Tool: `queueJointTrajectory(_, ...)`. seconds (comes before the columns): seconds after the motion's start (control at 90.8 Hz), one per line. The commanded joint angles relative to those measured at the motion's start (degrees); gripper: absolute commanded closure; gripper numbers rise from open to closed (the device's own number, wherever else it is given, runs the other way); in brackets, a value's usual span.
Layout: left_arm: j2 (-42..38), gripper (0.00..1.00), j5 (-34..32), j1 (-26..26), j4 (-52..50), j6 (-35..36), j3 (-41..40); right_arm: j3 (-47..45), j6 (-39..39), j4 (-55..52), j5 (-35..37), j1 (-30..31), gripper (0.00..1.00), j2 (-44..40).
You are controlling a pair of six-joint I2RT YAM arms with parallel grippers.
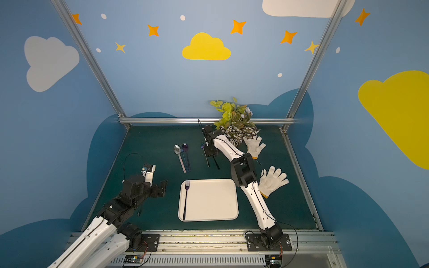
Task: Set the spoon and fork side by side
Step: Pick up the spoon from the center of the board, then place the spoon on the tray.
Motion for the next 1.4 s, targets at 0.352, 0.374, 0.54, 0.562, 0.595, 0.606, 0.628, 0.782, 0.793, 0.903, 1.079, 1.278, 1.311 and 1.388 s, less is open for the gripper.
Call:
queueJointTrajectory(0.352, -3.5, 0.0, -1.2, 0.3, 0.2, 0.4, -0.3, -0.3, -5.4, -9.5, 3.3, 2.8, 1.0, -11.2)
queueJointTrajectory(0.374, -3.5, 0.0, -1.2, 0.3, 0.3, 0.4, -0.3, -0.3, -5.2, -10.3, 3.6, 3.1, 1.0, -11.6)
queueJointTrajectory(0.54, -4.0, 0.0, -1.4, 0.3, 0.2, 0.4, -0.3, -0.6, 1.5, -18.1, 6.0, 5.2, 1.0, -15.0)
queueJointTrajectory(0.562, -3.9, 0.0, -1.4, 0.3, 0.2, 0.4, -0.3, -0.8, 2.9, -19.4, 6.1, 5.8, 1.0, -15.6)
queueJointTrajectory(0.595, -4.1, 0.0, -1.5, 0.3, 0.3, 0.4, -0.3, -1.6, 5.3, -20.8, 6.1, 6.4, 1.0, -16.6)
queueJointTrajectory(0.606, -4.1, 0.0, -1.5, 0.3, 0.3, 0.4, -0.3, -2.1, 6.1, -21.2, 6.0, 6.6, 1.0, -17.0)
queueJointTrajectory(0.628, -4.2, 0.0, -1.5, 0.3, 0.3, 0.4, -0.2, -3.3, 7.7, -21.6, 5.8, 7.1, 1.0, -18.0)
queueJointTrajectory(0.782, -5.3, 0.0, -2.1, 0.3, 0.5, 0.4, -0.3, -20.8, 21.2, -15.4, 4.1, 13.5, 1.0, -28.0)
queueJointTrajectory(0.793, -5.4, 0.0, -2.1, 0.3, 0.5, 0.4, -0.3, -22.1, 22.2, -14.7, 4.2, 14.2, 1.0, -28.6)
queueJointTrajectory(0.903, -6.7, 0.0, -2.6, 0.3, 0.5, 0.2, -0.4, -32.7, 32.6, -9.4, 4.8, 18.9, 1.0, -35.2)
queueJointTrajectory(1.079, -8.2, 0.0, -2.2, 0.3, 0.5, -0.3, -0.6, -44.9, 43.7, 0.3, 3.4, 25.0, 1.0, -40.4)
queueJointTrajectory(1.278, -8.4, 0.0, -1.6, 0.3, 0.7, -0.4, -0.6, -46.0, 48.1, 4.4, 2.1, 29.7, 1.0, -36.7)
queueJointTrajectory(1.311, -8.4, 0.0, -1.5, 0.2, 0.6, -0.4, -0.5, -45.9, 48.5, 4.9, 1.8, 29.9, 1.0, -36.2)
queueJointTrajectory(1.388, -8.4, 0.0, -1.1, 0.3, 0.5, -0.4, -0.4, -46.5, 49.6, 7.4, 0.6, 30.1, 1.0, -35.3)
